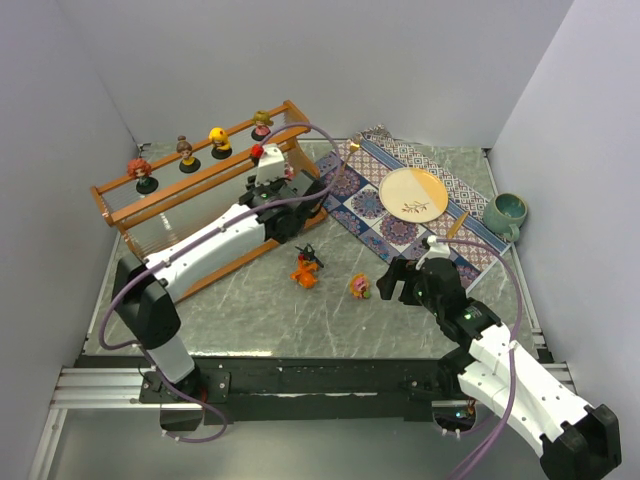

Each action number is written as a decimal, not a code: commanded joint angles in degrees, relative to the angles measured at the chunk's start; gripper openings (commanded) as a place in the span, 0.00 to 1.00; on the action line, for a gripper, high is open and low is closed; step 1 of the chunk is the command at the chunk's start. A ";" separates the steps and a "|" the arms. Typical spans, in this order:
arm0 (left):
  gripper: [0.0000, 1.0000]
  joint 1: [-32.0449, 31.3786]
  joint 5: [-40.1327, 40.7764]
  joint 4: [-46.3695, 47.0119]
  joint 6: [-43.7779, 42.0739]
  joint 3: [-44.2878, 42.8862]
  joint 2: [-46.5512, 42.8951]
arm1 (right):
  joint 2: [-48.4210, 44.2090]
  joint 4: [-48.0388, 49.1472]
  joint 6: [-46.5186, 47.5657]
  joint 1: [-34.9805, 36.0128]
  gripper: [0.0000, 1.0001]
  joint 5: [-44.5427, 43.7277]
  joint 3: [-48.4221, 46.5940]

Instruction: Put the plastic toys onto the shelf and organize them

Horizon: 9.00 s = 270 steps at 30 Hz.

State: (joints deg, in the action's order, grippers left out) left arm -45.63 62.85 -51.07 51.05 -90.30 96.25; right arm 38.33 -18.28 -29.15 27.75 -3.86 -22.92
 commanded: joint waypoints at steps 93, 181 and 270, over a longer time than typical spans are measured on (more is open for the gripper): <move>0.83 -14.40 -24.18 13.45 7.93 12.77 -4.22 | 6.05 7.55 -0.13 -0.33 0.95 10.07 0.94; 0.82 -19.50 -35.35 18.37 2.48 3.89 15.99 | 5.53 -4.39 -12.69 -14.04 1.00 -2.91 0.42; 0.36 0.26 -8.98 -0.09 6.70 13.74 -17.30 | 7.29 1.41 -7.42 -14.04 0.99 2.80 0.50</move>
State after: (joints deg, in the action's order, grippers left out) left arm -48.99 51.03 -52.86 59.18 -79.79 85.34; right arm 45.21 -19.53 -37.56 13.87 -1.83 -22.00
